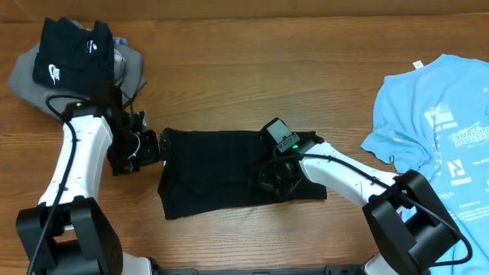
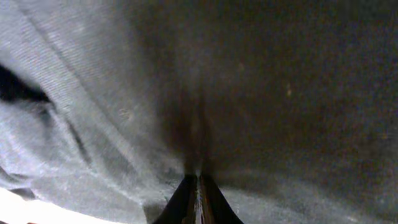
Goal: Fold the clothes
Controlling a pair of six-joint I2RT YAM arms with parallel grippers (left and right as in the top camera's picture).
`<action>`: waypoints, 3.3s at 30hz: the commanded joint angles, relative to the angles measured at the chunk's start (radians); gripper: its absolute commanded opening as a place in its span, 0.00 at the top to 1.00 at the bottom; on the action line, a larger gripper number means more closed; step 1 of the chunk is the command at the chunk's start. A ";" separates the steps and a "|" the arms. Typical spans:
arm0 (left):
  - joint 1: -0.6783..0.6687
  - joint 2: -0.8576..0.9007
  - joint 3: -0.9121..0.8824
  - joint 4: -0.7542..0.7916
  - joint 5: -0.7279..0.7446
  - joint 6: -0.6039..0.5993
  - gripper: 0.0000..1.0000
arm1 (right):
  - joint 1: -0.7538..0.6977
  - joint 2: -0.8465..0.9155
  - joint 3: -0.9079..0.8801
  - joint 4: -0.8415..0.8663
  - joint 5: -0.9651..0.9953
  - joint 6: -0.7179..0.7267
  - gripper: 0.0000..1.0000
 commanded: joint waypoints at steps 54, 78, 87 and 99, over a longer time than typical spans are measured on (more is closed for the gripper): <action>-0.519 0.013 0.265 -0.059 -0.086 -0.212 0.96 | -0.296 -0.230 0.077 -0.270 0.060 -0.104 0.83; -0.739 0.008 0.278 -0.050 -0.222 -0.368 0.36 | -0.330 -0.230 0.077 -0.288 0.070 -0.149 0.79; -0.597 0.026 0.234 0.034 -0.216 -0.275 0.30 | -0.330 -0.230 0.077 -0.293 0.070 -0.149 0.79; -0.700 0.061 0.040 0.085 0.126 -0.259 0.96 | -0.330 -0.230 0.077 -0.299 0.071 -0.149 0.79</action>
